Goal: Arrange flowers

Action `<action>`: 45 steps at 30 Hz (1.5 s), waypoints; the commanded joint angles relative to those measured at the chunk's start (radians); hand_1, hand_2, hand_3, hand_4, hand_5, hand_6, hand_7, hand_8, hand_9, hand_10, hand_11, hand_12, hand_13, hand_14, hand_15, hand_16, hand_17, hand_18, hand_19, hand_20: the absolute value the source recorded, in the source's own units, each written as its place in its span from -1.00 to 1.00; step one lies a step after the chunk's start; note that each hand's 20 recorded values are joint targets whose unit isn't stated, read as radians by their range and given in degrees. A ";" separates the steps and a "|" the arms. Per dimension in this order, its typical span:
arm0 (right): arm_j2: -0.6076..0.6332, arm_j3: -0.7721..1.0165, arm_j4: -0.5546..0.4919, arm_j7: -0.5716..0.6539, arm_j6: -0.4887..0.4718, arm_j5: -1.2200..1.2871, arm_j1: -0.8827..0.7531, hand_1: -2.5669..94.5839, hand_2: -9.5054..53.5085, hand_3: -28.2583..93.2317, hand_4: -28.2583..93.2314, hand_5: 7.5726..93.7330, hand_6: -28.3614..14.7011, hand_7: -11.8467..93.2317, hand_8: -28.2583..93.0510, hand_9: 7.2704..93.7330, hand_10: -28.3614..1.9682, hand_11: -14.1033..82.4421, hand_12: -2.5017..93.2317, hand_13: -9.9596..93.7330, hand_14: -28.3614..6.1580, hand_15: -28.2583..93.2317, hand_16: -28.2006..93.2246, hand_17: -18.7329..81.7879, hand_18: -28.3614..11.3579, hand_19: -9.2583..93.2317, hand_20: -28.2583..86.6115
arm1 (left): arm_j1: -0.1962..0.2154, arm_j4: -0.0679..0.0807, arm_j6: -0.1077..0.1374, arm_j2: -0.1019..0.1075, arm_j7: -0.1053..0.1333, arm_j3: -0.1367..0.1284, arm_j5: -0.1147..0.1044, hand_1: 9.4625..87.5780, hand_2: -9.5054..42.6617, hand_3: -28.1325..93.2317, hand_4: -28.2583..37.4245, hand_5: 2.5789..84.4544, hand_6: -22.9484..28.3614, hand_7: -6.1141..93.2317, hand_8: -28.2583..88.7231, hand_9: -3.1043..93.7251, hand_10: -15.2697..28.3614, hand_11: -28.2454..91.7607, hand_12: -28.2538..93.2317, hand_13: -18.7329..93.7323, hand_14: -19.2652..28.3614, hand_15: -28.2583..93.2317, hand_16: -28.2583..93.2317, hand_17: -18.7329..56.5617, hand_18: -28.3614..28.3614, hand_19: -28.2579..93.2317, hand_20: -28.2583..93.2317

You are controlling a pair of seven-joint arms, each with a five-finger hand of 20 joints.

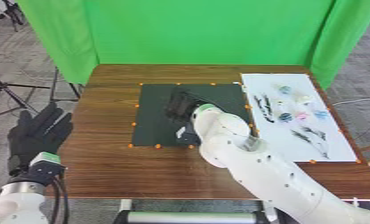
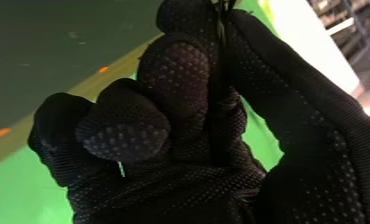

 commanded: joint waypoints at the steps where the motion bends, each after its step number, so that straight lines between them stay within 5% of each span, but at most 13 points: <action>1: -0.078 -0.152 0.082 0.073 0.046 -0.069 0.074 -0.03 -1.00 0.75 -0.66 0.73 0.21 0.03 -0.12 0.90 0.18 0.16 0.06 0.87 0.20 0.51 0.10 0.51 -0.70 1.00 0.39 | -0.019 0.004 0.018 0.016 -0.014 0.016 0.026 -0.52 0.05 0.56 -1.00 -0.09 0.21 -0.60 -0.68 -0.30 0.30 -0.06 -0.39 -0.25 0.41 0.17 -0.71 -0.65 0.44 0.05 -0.39; 3: -0.091 -0.170 0.096 0.115 0.027 -0.078 0.078 -0.03 -1.00 0.75 -0.65 0.73 0.22 0.03 -0.12 0.90 0.18 0.16 0.06 0.88 0.20 0.51 0.10 0.51 -0.71 1.00 0.39 | -0.025 0.004 0.020 0.020 -0.022 0.018 0.027 -0.52 0.05 0.56 -1.00 -0.09 0.21 -0.61 -0.68 -0.30 0.30 -0.06 -0.40 -0.25 0.41 0.17 -0.72 -0.65 0.44 0.05 -0.39; 6: -0.121 -0.169 0.110 0.175 -0.054 -0.089 0.063 -0.03 -1.00 0.75 -0.66 0.73 0.21 0.02 -0.12 0.90 0.18 0.16 0.06 0.88 0.19 0.51 0.09 0.52 -0.73 1.00 0.38 | -0.034 0.003 0.038 0.021 -0.061 0.016 0.068 -0.51 0.05 0.56 -1.00 -0.09 0.21 -0.61 -0.68 -0.30 0.30 -0.06 -0.39 -0.25 0.41 0.17 -0.72 -0.65 0.44 0.05 -0.39; 13: -0.147 -0.162 0.122 0.227 -0.078 -0.099 0.010 -0.01 -1.00 0.74 -0.67 0.75 0.21 0.00 -0.11 0.91 0.16 0.14 0.05 0.89 0.19 0.50 0.09 0.53 -0.77 1.00 0.36 | -0.061 0.010 0.028 0.020 -0.101 0.019 0.066 -0.51 0.05 0.56 -1.00 -0.09 0.21 -0.60 -0.68 -0.30 0.30 -0.05 -0.40 -0.25 0.42 0.17 -0.72 -0.66 0.44 0.05 -0.39; 30: -0.179 -0.146 0.186 0.231 -0.030 -0.123 -0.009 0.03 -1.00 0.69 -0.76 0.74 0.22 -0.03 -0.13 0.88 0.17 0.16 0.02 0.89 0.22 0.48 0.10 0.53 -0.75 1.00 0.35 | -0.102 0.028 0.005 0.019 -0.102 0.067 0.062 -0.51 0.05 0.56 -1.00 -0.09 0.21 -0.60 -0.68 -0.30 0.30 -0.05 -0.40 -0.25 0.41 0.17 -0.72 -0.66 0.44 0.05 -0.39; 45: -0.157 -0.109 0.149 0.228 -0.139 -0.100 -0.017 -0.14 -1.00 0.65 -0.83 0.63 0.21 0.04 -0.17 0.80 0.05 0.26 -0.13 0.83 0.19 0.50 0.10 0.49 -0.74 1.00 0.33 | -0.068 0.015 0.013 0.011 -0.082 0.040 0.052 -0.52 0.05 0.57 -1.00 -0.09 0.21 -0.59 -0.69 -0.30 0.31 -0.05 -0.39 -0.25 0.41 0.18 -0.72 -0.65 0.44 0.05 -0.39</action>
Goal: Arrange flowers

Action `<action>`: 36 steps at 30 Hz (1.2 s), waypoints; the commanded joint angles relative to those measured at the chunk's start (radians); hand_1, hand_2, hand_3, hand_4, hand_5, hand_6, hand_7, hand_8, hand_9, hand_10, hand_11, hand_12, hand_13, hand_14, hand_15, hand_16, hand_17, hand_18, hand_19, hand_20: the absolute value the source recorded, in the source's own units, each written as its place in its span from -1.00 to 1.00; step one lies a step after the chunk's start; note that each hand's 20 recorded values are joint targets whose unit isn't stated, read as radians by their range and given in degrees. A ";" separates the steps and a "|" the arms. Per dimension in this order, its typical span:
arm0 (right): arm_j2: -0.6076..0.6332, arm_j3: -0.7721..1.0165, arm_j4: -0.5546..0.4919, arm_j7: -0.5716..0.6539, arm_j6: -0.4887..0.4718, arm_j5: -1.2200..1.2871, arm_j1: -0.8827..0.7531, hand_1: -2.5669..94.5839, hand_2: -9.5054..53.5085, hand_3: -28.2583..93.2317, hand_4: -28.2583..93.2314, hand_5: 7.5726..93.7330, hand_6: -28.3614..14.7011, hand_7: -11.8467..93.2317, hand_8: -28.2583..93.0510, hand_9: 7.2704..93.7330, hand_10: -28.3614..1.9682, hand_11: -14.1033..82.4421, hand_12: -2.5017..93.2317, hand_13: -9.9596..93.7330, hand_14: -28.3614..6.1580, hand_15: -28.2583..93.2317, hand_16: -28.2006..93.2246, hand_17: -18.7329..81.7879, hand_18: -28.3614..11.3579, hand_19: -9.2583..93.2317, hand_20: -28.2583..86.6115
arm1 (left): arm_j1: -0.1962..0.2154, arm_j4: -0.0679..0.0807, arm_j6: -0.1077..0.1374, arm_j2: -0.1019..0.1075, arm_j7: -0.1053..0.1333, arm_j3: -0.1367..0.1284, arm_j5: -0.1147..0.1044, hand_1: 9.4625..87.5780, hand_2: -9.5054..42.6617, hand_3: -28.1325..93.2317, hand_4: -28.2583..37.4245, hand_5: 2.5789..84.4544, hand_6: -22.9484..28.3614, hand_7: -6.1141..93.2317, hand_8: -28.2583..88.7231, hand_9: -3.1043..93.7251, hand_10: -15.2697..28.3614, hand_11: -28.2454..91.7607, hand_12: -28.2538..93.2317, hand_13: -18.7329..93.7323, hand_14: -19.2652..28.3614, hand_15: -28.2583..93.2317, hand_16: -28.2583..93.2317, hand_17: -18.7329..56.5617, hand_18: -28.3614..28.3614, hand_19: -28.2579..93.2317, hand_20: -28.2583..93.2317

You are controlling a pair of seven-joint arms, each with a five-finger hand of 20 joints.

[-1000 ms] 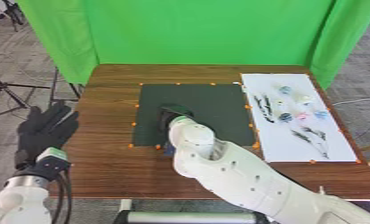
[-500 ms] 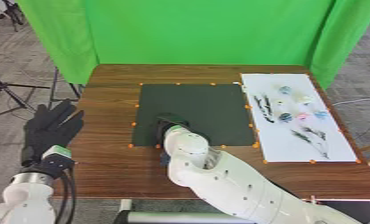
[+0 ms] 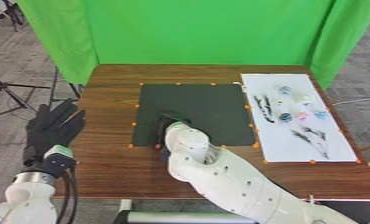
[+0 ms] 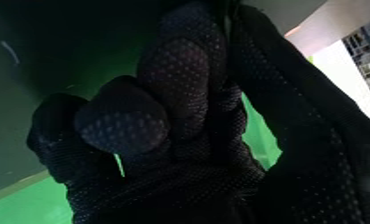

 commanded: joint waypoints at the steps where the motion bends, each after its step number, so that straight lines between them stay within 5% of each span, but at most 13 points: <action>1: 0.029 -0.002 -0.015 0.013 -0.046 0.010 -0.011 -0.15 -1.00 0.65 -0.84 0.63 0.21 0.04 -0.18 0.79 0.04 0.26 -0.13 0.83 0.19 0.50 0.10 0.49 -0.74 1.00 0.33 | 0.026 -0.013 -0.007 -0.007 0.012 -0.021 -0.008 -0.52 0.05 0.57 -1.00 -0.09 0.21 -0.59 -0.69 -0.30 0.31 -0.04 -0.39 -0.25 0.42 0.18 -0.72 -0.65 0.44 0.05 -0.39; 9: 0.040 0.013 -0.045 -0.007 -0.090 -0.019 -0.014 -0.31 -1.00 0.66 -0.90 0.58 0.13 0.13 -0.69 0.73 -0.03 0.27 -0.13 0.78 0.14 0.51 0.10 0.44 -0.73 1.00 0.30 | 0.042 -0.016 0.010 -0.008 0.037 -0.020 -0.009 -0.52 -0.02 0.57 -1.00 -0.11 0.22 -0.59 -0.68 -0.32 0.30 -0.05 -0.39 -0.26 0.41 0.17 -0.72 -0.65 0.44 0.04 -0.39; 20: 0.093 0.094 -0.148 -0.025 -0.085 -0.042 -0.035 -0.40 -1.00 0.59 -0.93 0.57 0.09 0.06 -0.70 0.71 -0.08 0.24 -0.14 0.75 0.09 0.50 0.08 0.43 -0.73 1.00 0.29 | 0.060 -0.019 0.006 -0.017 0.072 -0.032 -0.021 -0.55 -0.13 0.58 -1.00 -0.19 0.22 -0.59 -0.68 -0.51 0.26 -0.08 -0.39 -0.34 0.40 0.14 -0.70 -0.66 0.45 0.03 -0.39; 23: 0.123 0.135 -0.206 -0.040 -0.080 -0.083 -0.062 -0.41 -1.00 0.59 -0.92 0.56 0.07 0.04 -0.69 0.69 -0.11 0.22 -0.15 0.74 0.08 0.50 0.08 0.42 -0.72 1.00 0.26 | 0.081 -0.030 0.015 -0.024 0.076 -0.043 -0.028 -0.55 -0.13 0.58 -1.00 -0.19 0.22 -0.59 -0.68 -0.52 0.26 -0.08 -0.39 -0.34 0.40 0.13 -0.70 -0.66 0.45 0.03 -0.39; 24: 0.139 0.160 -0.236 -0.058 -0.082 -0.099 -0.084 -0.41 -1.00 0.58 -0.91 0.56 0.07 0.02 -0.69 0.69 -0.13 0.21 -0.16 0.74 0.07 0.49 0.07 0.42 -0.72 1.00 0.25 | 0.086 -0.037 0.025 -0.027 0.071 -0.046 -0.027 -0.55 -0.13 0.58 -1.00 -0.19 0.22 -0.59 -0.68 -0.51 0.27 -0.08 -0.39 -0.34 0.40 0.13 -0.69 -0.66 0.45 0.03 -0.39; 28: 0.264 0.242 -0.368 -0.128 0.001 -0.330 -0.201 -0.43 -1.00 0.57 -0.89 0.48 -0.01 -0.06 -0.68 0.57 -0.24 0.21 -0.16 0.62 -0.10 0.52 0.07 0.33 -0.79 1.00 0.27 | 0.086 -0.041 0.004 -0.036 0.060 -0.047 0.010 -0.55 -0.13 0.58 -1.00 -0.19 0.22 -0.59 -0.68 -0.51 0.27 -0.07 -0.39 -0.34 0.40 0.13 -0.69 -0.66 0.45 0.02 -0.38; 31: 0.361 0.350 -0.445 -0.111 0.057 -0.344 -0.296 -0.43 -1.00 0.57 -0.89 0.44 -0.03 -0.12 -0.68 0.52 -0.25 0.20 -0.18 0.58 -0.16 0.54 0.06 0.31 -0.81 1.00 0.30 | 0.104 -0.054 0.016 -0.017 0.086 -0.055 -0.007 -0.55 -0.13 0.58 -1.00 -0.19 0.23 -0.59 -0.68 -0.50 0.28 -0.07 -0.39 -0.34 0.40 0.13 -0.69 -0.66 0.45 0.02 -0.38; 33: 0.412 0.451 -0.484 -0.084 0.078 -0.341 -0.377 -0.42 -1.00 0.58 -0.89 0.41 -0.05 -0.19 -0.67 0.50 -0.29 0.17 -0.21 0.55 -0.18 0.54 0.06 0.29 -0.81 1.00 0.31 | 0.114 -0.059 0.015 -0.015 0.087 -0.063 0.022 -0.55 -0.13 0.58 -1.00 -0.19 0.23 -0.59 -0.68 -0.49 0.28 -0.07 -0.39 -0.34 0.40 0.13 -0.69 -0.66 0.45 0.02 -0.38; 36: 0.468 0.608 -0.525 -0.042 0.093 -0.361 -0.510 -0.41 -1.00 0.60 -0.89 0.36 -0.09 -0.29 -0.67 0.43 -0.37 0.10 -0.26 0.51 -0.20 0.55 0.04 0.27 -0.80 1.00 0.31 | 0.129 -0.069 0.013 -0.023 0.085 -0.078 0.020 -0.54 -0.13 0.58 -1.00 -0.18 0.22 -0.58 -0.68 -0.48 0.28 -0.06 -0.39 -0.34 0.41 0.13 -0.69 -0.66 0.45 0.02 -0.38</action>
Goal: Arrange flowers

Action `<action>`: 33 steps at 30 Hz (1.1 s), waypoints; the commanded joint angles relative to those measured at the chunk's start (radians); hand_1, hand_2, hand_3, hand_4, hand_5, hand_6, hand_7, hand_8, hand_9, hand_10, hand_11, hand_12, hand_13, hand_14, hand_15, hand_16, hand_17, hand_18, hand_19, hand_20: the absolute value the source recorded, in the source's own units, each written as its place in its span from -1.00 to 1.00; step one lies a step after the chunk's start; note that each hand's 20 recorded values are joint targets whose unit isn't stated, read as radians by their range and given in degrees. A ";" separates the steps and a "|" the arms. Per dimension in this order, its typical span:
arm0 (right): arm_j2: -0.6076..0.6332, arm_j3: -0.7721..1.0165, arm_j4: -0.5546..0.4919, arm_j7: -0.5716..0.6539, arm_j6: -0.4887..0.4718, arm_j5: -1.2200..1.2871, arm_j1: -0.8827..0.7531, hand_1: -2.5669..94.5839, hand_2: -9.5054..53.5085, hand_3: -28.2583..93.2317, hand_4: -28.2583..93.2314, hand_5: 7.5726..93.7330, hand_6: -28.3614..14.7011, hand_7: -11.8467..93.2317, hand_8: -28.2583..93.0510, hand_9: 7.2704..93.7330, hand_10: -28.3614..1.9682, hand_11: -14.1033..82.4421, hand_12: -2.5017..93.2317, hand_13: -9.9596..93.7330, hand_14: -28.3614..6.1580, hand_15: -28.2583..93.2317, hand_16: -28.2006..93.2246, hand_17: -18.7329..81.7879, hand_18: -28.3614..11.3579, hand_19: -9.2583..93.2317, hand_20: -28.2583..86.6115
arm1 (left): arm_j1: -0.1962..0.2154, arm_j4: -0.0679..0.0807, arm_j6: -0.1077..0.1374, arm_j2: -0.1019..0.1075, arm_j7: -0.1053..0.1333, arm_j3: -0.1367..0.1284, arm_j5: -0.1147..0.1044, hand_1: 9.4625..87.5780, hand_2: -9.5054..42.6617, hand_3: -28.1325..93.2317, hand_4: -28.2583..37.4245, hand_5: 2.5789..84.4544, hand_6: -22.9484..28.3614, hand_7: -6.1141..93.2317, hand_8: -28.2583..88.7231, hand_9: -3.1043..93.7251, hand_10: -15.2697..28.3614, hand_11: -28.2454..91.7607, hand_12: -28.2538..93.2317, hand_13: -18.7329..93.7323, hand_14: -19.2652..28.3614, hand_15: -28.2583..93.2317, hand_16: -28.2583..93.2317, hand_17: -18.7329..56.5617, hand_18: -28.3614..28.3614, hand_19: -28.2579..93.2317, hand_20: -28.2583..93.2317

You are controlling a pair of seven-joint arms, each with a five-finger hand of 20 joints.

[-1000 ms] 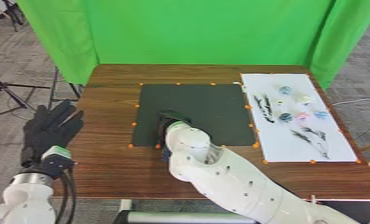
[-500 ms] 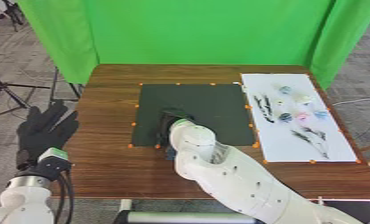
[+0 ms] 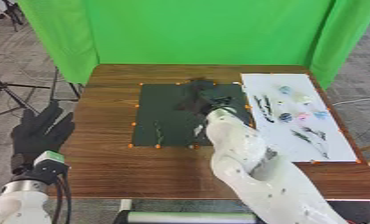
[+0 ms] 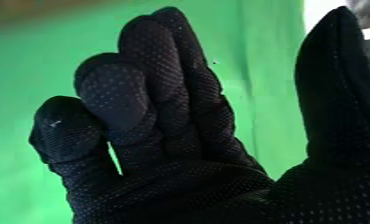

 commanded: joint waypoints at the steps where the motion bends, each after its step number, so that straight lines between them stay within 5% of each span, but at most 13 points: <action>1: 0.246 0.362 -0.102 0.122 0.053 0.026 -0.313 -0.41 -1.00 0.60 -0.90 0.34 -0.10 -0.31 -0.67 0.43 -0.38 0.09 -0.27 0.50 -0.20 0.55 0.04 0.27 -0.80 1.00 0.31 | 0.058 -0.034 0.009 0.005 0.028 -0.035 0.025 -0.54 -0.13 0.58 -1.00 -0.18 0.22 -0.58 -0.68 -0.48 0.28 -0.06 -0.39 -0.34 0.41 0.14 -0.69 -0.66 0.45 0.02 -0.38; 6: 0.311 0.527 -0.104 0.199 0.006 0.043 -0.438 -0.42 -1.00 0.60 -0.90 0.24 -0.14 -0.36 -0.66 0.37 -0.43 0.09 -0.28 0.47 -0.22 0.56 0.04 0.25 -0.80 1.00 0.33 | 0.075 -0.036 0.014 0.008 0.051 -0.045 0.006 -0.54 -0.13 0.58 -1.00 -0.18 0.22 -0.58 -0.68 -0.47 0.29 -0.06 -0.39 -0.33 0.41 0.14 -0.69 -0.66 0.45 0.03 -0.38; 7: 0.316 0.555 -0.103 0.208 -0.004 0.046 -0.457 -0.42 -1.00 0.59 -0.91 0.24 -0.14 -0.37 -0.66 0.37 -0.43 0.09 -0.28 0.46 -0.23 0.56 0.04 0.25 -0.79 1.00 0.33 | 0.086 -0.039 0.019 0.020 0.074 -0.043 -0.008 -0.54 -0.13 0.58 -1.00 -0.18 0.22 -0.58 -0.68 -0.47 0.29 -0.06 -0.39 -0.33 0.41 0.15 -0.69 -0.66 0.45 0.03 -0.38; 8: 0.318 0.584 -0.099 0.211 -0.011 0.059 -0.474 -0.42 -1.00 0.59 -0.91 0.24 -0.14 -0.37 -0.66 0.37 -0.44 0.10 -0.28 0.46 -0.24 0.56 0.04 0.25 -0.79 1.00 0.33 | 0.085 -0.042 0.020 0.003 0.062 -0.047 0.004 -0.54 -0.13 0.58 -1.00 -0.18 0.22 -0.58 -0.68 -0.47 0.29 -0.06 -0.39 -0.33 0.41 0.15 -0.69 -0.66 0.45 0.03 -0.38; 11: 0.325 0.676 -0.090 0.191 -0.005 0.086 -0.535 -0.37 -1.00 0.60 -0.94 0.22 -0.13 -0.39 -0.66 0.35 -0.41 0.11 -0.28 0.45 -0.23 0.57 0.04 0.24 -0.78 1.00 0.33 | 0.082 -0.057 0.071 0.018 0.109 -0.029 -0.060 -0.53 -0.12 0.57 -1.00 -0.18 0.22 -0.58 -0.68 -0.46 0.29 -0.06 -0.39 -0.33 0.42 0.15 -0.70 -0.66 0.45 0.03 -0.38; 23: 0.304 0.776 -0.079 0.225 -0.113 0.117 -0.643 -0.25 -1.00 0.52 -1.00 0.21 -0.09 -0.42 -0.68 0.34 -0.27 0.19 -0.27 0.44 -0.18 0.61 0.05 0.22 -0.76 1.00 0.33 | 0.083 -0.052 0.058 0.006 0.103 -0.032 -0.046 -0.52 -0.09 0.58 -1.00 -0.15 0.23 -0.55 -0.69 -0.41 0.31 -0.02 -0.39 -0.28 0.44 0.20 -0.70 -0.66 0.47 0.06 -0.38; 33: 0.286 0.759 -0.009 0.191 -0.124 0.125 -0.634 -0.18 -1.00 0.59 -1.00 0.26 0.00 -0.38 -0.68 0.34 -0.20 0.19 -0.27 0.45 -0.14 0.61 0.06 0.21 -0.75 1.00 0.31 | 0.086 -0.051 0.066 -0.001 0.111 -0.037 -0.070 -0.52 -0.08 0.58 -1.00 -0.13 0.23 -0.54 -0.69 -0.40 0.31 -0.02 -0.40 -0.28 0.44 0.21 -0.71 -0.66 0.47 0.06 -0.38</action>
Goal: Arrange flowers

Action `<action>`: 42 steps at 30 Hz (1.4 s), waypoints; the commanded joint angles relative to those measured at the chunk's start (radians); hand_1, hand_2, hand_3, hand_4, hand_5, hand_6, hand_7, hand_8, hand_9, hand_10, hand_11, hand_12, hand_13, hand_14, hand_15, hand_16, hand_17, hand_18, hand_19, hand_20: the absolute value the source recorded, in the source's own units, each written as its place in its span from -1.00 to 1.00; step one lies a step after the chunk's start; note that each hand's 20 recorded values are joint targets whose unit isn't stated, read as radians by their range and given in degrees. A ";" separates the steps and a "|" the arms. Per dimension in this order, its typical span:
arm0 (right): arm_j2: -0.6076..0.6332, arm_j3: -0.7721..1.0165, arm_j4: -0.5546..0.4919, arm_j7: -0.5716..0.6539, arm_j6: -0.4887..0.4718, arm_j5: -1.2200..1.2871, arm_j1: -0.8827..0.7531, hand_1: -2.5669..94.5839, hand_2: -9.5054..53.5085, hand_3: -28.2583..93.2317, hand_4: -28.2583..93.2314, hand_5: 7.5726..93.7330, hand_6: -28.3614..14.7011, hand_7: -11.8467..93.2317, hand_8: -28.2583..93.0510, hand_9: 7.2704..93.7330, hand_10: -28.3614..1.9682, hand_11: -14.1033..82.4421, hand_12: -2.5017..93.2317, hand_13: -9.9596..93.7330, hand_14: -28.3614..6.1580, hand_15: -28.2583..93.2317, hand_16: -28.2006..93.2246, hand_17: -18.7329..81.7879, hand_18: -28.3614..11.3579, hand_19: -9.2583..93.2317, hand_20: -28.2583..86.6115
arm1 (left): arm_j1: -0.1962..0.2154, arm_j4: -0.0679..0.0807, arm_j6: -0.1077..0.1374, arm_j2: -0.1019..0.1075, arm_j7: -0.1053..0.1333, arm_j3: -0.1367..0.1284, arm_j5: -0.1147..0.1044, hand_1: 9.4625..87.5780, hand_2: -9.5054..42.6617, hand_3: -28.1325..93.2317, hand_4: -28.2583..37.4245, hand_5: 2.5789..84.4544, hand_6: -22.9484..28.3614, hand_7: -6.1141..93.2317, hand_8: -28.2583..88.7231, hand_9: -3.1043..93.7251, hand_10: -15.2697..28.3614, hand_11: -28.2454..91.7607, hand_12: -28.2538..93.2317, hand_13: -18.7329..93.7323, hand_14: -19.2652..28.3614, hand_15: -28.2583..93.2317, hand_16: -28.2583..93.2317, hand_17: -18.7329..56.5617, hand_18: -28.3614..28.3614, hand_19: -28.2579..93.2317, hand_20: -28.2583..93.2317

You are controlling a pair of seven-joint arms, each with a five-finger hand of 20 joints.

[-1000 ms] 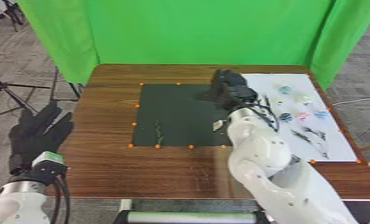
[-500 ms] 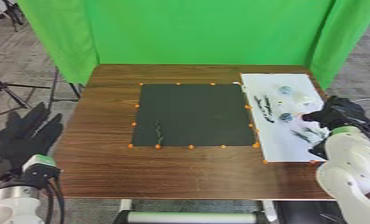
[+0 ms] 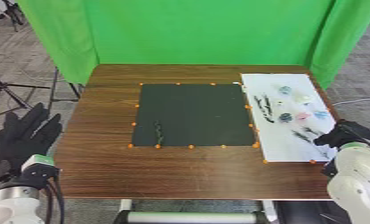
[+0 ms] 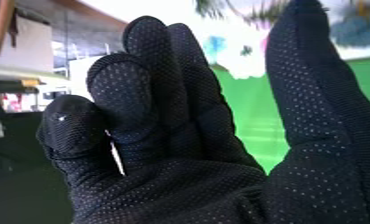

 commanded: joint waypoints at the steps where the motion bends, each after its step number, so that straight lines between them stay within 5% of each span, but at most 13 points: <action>1: -0.017 -0.011 0.057 -0.025 0.013 -0.002 -0.013 -0.17 -1.00 0.61 -1.00 0.27 0.02 -0.37 -0.69 0.34 -0.18 0.20 -0.27 0.45 -0.13 0.62 0.06 0.21 -0.74 1.00 0.31 | 0.011 -0.004 -0.001 -0.016 -0.004 -0.007 -0.022 -0.52 -0.08 0.58 -1.00 -0.13 0.23 -0.54 -0.69 -0.39 0.31 -0.01 -0.40 -0.28 0.45 0.21 -0.71 -0.66 0.47 0.06 -0.38; 5: -0.023 -0.011 0.072 -0.034 0.042 0.022 -0.018 -0.20 -1.00 0.67 -1.00 0.30 0.06 -0.30 -0.70 0.35 -0.15 0.20 -0.26 0.45 -0.14 0.61 0.07 0.19 -0.73 1.00 0.25 | 0.008 -0.006 -0.004 -0.020 -0.012 -0.004 -0.029 -0.52 -0.06 0.58 -1.00 -0.12 0.24 -0.54 -0.70 -0.39 0.32 -0.01 -0.40 -0.27 0.45 0.22 -0.71 -0.66 0.47 0.07 -0.38; 11: -0.015 -0.016 0.056 -0.031 0.140 0.022 -0.032 0.11 -0.86 0.60 -0.99 0.49 0.22 0.02 -0.30 0.60 0.05 0.15 -0.07 0.60 0.00 0.60 0.07 0.31 -0.68 1.00 0.33 | 0.007 -0.007 -0.003 -0.022 -0.017 -0.006 -0.027 -0.52 -0.03 0.58 -1.00 -0.11 0.24 -0.54 -0.70 -0.37 0.32 -0.01 -0.40 -0.27 0.45 0.22 -0.71 -0.66 0.47 0.07 -0.38; 16: -0.008 -0.015 0.007 -0.051 0.203 -0.002 -0.048 0.09 -0.80 0.64 -0.98 0.47 0.25 0.09 -0.23 0.62 0.08 0.19 -0.08 0.63 0.04 0.60 0.07 0.35 -0.64 1.00 0.40 | 0.010 -0.006 -0.006 -0.027 -0.023 -0.007 -0.023 -0.50 0.03 0.62 -1.00 -0.09 0.24 -0.53 -0.70 -0.36 0.32 -0.01 -0.40 -0.26 0.45 0.23 -0.72 -0.66 0.47 0.08 -0.38; 28: 0.041 -0.159 -0.137 -0.081 0.530 -0.104 0.024 0.00 -0.87 0.73 -0.82 0.52 0.22 0.14 -0.20 0.69 0.08 0.23 -0.06 0.69 0.08 0.62 0.08 0.43 -0.60 1.00 0.45 | 0.011 -0.004 -0.012 -0.027 -0.032 -0.008 -0.012 -0.50 0.01 0.60 -1.00 -0.09 0.24 -0.53 -0.70 -0.35 0.32 0.00 -0.40 -0.26 0.45 0.23 -0.72 -0.66 0.47 0.08 -0.39; 37: -0.009 -0.533 -0.072 -0.166 0.387 -0.036 0.380 -0.03 -0.89 0.73 -0.77 0.53 0.21 0.15 -0.18 0.70 0.07 0.26 -0.05 0.70 0.06 0.63 0.09 0.44 -0.60 1.00 0.48 | -0.010 0.006 -0.013 -0.021 -0.051 0.002 -0.005 -0.50 0.01 0.60 -1.00 -0.09 0.23 -0.54 -0.70 -0.35 0.33 0.00 -0.40 -0.26 0.45 0.23 -0.72 -0.67 0.47 0.08 -0.39; 40: -0.061 -0.630 -0.034 -0.152 0.325 -0.048 0.464 -0.03 -0.90 0.74 -0.76 0.53 0.21 0.15 -0.18 0.70 0.07 0.26 -0.05 0.70 0.06 0.63 0.09 0.44 -0.61 1.00 0.48 | -0.019 0.019 -0.055 -0.028 -0.071 0.001 0.023 -0.50 0.01 0.60 -1.00 -0.09 0.23 -0.54 -0.70 -0.35 0.32 0.00 -0.40 -0.26 0.45 0.23 -0.72 -0.67 0.47 0.08 -0.39; 42: -0.100 -0.681 -0.006 -0.138 0.276 -0.068 0.498 -0.03 -0.89 0.73 -0.76 0.53 0.21 0.15 -0.18 0.70 0.06 0.26 -0.05 0.71 0.07 0.63 0.09 0.46 -0.61 1.00 0.48 | -0.026 0.025 -0.074 -0.023 -0.077 0.006 0.024 -0.50 0.01 0.60 -1.00 -0.10 0.23 -0.54 -0.70 -0.35 0.32 -0.01 -0.40 -0.26 0.45 0.23 -0.72 -0.66 0.47 0.08 -0.39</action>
